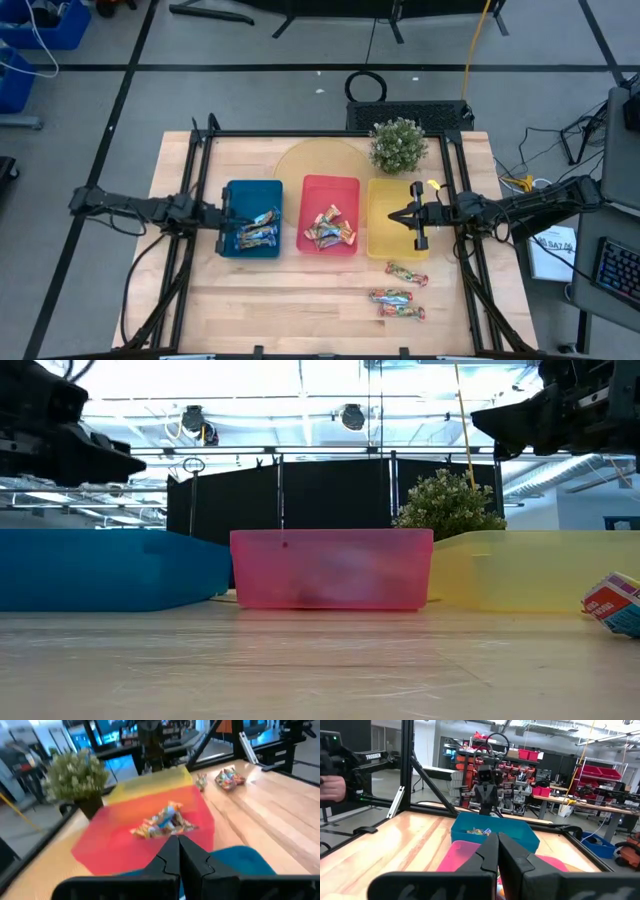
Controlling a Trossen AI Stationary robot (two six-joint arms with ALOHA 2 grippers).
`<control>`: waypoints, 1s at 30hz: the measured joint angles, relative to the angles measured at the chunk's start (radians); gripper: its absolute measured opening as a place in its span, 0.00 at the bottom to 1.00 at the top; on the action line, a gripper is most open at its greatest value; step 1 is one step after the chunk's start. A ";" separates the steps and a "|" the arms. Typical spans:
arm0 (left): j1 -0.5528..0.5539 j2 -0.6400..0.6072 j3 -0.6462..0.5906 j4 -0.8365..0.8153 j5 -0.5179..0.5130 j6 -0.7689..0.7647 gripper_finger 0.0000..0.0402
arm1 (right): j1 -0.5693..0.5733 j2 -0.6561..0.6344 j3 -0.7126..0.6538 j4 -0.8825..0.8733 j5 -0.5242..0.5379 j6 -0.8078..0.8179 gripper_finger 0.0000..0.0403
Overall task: Pick and place Granola Bars by type
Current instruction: Put the red granola bar into the yellow bin
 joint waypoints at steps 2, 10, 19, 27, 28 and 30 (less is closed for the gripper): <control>0.042 -0.001 0.001 -0.022 0.057 -0.025 0.01 | 0.000 0.000 0.000 0.001 0.001 0.003 0.00; 0.145 0.000 0.001 -0.019 0.205 -0.049 0.02 | 0.000 0.000 0.000 0.000 0.002 0.004 0.00; 0.158 0.000 0.001 -0.014 0.211 -0.108 0.05 | 0.001 0.001 0.000 0.028 0.086 0.059 0.00; 0.158 0.002 0.000 -0.004 0.211 -0.143 0.13 | 0.033 0.090 0.226 -0.289 0.171 0.026 0.00; 0.158 0.003 0.000 -0.010 0.209 -0.144 0.14 | 0.048 0.117 0.288 -0.378 0.223 0.026 0.00; 0.158 0.003 0.000 -0.018 0.204 -0.146 0.14 | 0.085 0.191 0.431 -0.566 0.340 0.029 0.00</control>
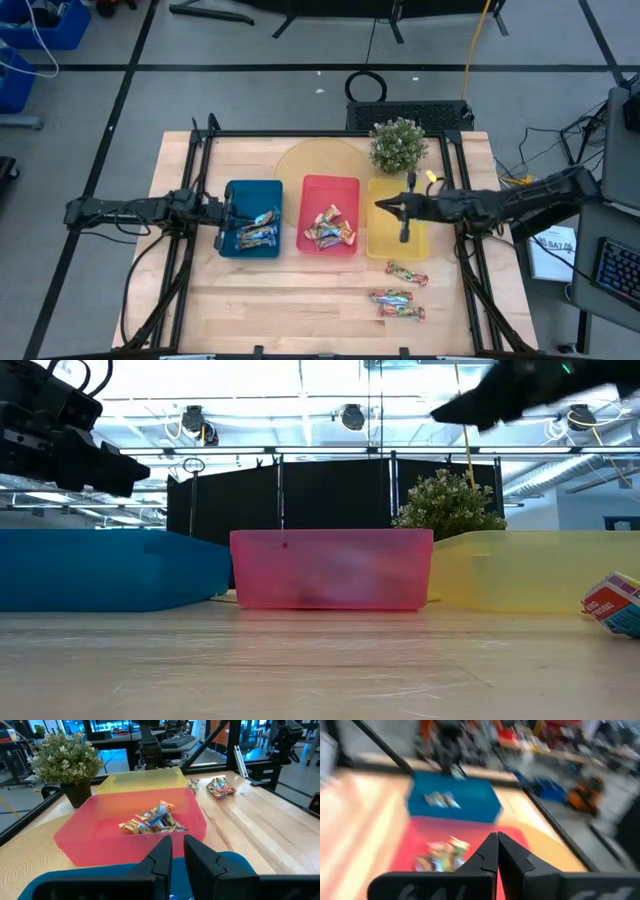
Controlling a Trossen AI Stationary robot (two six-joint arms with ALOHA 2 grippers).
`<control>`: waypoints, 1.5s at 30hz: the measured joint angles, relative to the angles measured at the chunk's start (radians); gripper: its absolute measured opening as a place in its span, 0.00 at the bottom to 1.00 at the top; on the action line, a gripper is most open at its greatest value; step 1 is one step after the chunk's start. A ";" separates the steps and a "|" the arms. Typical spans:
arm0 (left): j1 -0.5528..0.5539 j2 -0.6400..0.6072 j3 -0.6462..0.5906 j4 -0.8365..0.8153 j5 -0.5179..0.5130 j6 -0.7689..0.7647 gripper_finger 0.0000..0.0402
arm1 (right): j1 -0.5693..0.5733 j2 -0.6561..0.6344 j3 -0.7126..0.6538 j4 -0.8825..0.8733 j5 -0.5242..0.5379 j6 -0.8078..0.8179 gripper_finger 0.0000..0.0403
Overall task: Pick and place Granola Bars by type
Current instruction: Put the red granola bar into the yellow bin
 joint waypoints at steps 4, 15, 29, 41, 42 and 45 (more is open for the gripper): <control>0.000 0.000 0.000 -0.002 -0.001 0.017 0.13 | 0.089 0.186 0.292 -0.375 0.125 0.043 0.00; 0.000 0.000 0.000 0.042 -0.001 0.145 0.14 | 0.293 0.703 0.968 -1.180 0.007 0.359 0.00; 0.000 0.000 0.000 0.086 -0.054 0.181 0.14 | 0.535 0.895 1.062 -1.227 -0.211 1.156 0.00; 0.000 0.000 0.000 0.097 -0.055 0.194 0.14 | 0.650 1.053 1.062 -1.229 -0.229 1.151 0.31; 0.000 0.000 0.000 0.097 -0.055 0.194 0.14 | 0.657 1.067 1.062 -1.231 -0.216 1.136 0.34; 0.000 0.000 0.000 0.097 -0.055 0.193 0.14 | 0.670 1.102 1.061 -1.233 -0.210 1.099 0.41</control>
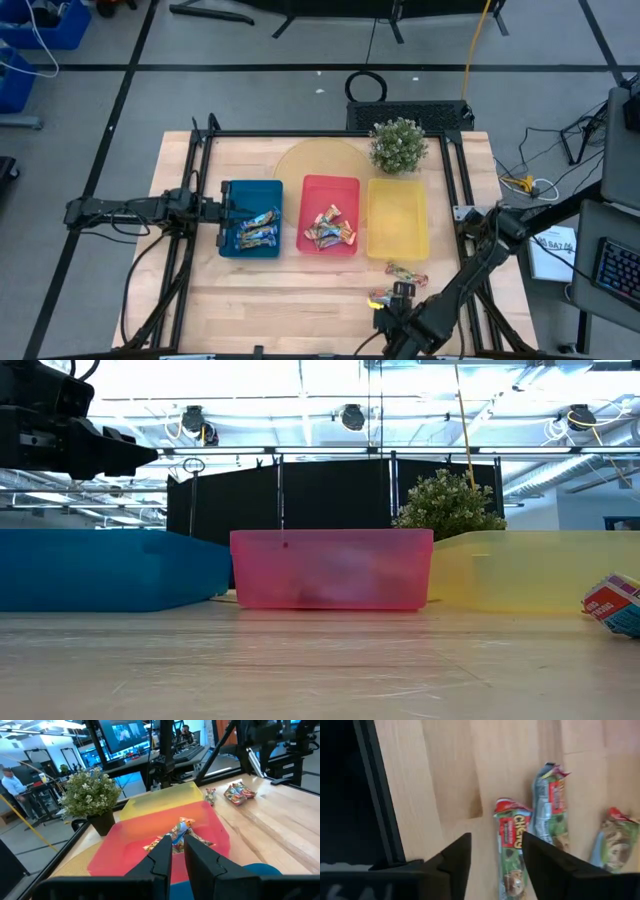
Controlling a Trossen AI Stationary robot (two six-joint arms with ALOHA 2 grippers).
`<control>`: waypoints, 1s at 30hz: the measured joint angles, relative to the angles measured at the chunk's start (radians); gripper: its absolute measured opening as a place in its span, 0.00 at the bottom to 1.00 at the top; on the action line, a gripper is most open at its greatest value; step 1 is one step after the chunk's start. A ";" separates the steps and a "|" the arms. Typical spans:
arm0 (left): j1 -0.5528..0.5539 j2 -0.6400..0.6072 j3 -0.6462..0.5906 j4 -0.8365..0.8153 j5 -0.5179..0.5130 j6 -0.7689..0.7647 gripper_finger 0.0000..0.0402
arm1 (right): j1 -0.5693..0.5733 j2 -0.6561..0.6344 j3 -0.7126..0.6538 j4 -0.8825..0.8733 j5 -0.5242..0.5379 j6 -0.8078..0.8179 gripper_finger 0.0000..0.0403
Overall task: Pick and place Granola Bars by type
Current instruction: Put the red granola bar into the yellow bin
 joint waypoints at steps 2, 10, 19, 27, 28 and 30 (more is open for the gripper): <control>0.000 0.000 0.000 0.000 0.000 -0.001 0.14 | 0.001 0.016 0.000 -0.011 0.000 -0.006 0.45; 0.000 0.000 0.000 -0.002 0.000 -0.008 0.14 | -0.002 0.030 -0.064 0.006 -0.058 0.016 0.47; 0.000 0.000 0.000 -0.002 0.000 -0.008 0.14 | -0.002 0.030 -0.179 0.072 -0.126 0.104 0.47; 0.000 0.000 0.000 -0.003 0.000 -0.008 0.14 | -0.001 0.020 -0.299 0.250 -0.167 0.099 0.45; 0.000 0.000 0.000 -0.003 0.000 -0.008 0.14 | -0.001 0.021 -0.309 0.260 -0.167 0.094 0.44; 0.000 0.000 0.000 -0.003 0.000 -0.008 0.14 | -0.001 0.021 -0.320 0.268 -0.165 0.091 0.42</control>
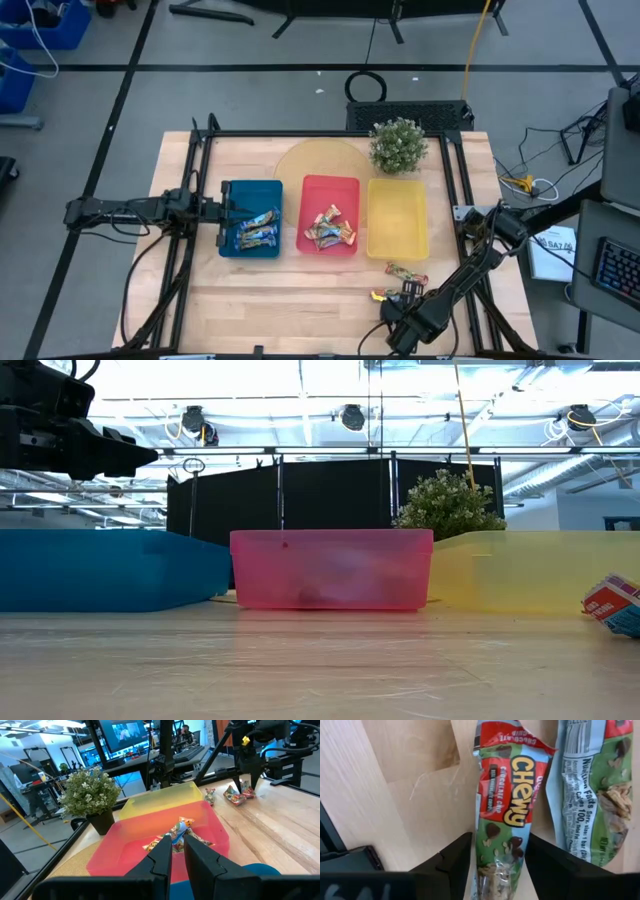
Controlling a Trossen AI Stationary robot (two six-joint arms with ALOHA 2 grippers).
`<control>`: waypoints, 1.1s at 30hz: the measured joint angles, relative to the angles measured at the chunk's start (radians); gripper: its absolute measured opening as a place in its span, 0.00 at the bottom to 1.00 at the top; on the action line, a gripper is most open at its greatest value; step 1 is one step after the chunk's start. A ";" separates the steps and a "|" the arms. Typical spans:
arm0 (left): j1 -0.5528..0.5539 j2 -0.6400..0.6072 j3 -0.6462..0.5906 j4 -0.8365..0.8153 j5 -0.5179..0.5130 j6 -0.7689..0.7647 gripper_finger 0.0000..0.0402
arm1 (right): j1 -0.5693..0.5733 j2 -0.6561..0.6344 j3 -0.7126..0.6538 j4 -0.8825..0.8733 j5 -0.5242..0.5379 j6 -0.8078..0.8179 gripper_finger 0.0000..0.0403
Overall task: Pick and place Granola Bars by type
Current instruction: Put the red granola bar into the yellow bin
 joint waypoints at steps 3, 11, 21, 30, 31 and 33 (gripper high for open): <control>0.000 0.000 0.000 0.000 0.000 0.000 0.14 | -0.004 0.002 -0.008 0.001 -0.002 0.007 0.36; 0.000 0.000 0.000 0.000 0.000 0.000 0.14 | -0.025 -0.038 -0.009 0.008 -0.002 -0.024 0.12; 0.000 0.000 0.000 0.000 0.000 0.000 0.14 | -0.073 -0.194 -0.014 -0.001 0.060 -0.096 0.10; 0.000 0.000 0.000 0.001 -0.001 0.004 0.14 | -0.187 -0.441 -0.012 -0.102 0.165 -0.344 0.08; 0.000 0.000 0.000 0.001 -0.002 0.005 0.14 | -0.205 -0.472 -0.011 -0.136 0.202 -0.379 0.08; 0.000 0.000 0.000 0.001 -0.012 0.006 0.14 | -0.249 -0.518 -0.011 -0.222 0.282 -0.454 0.08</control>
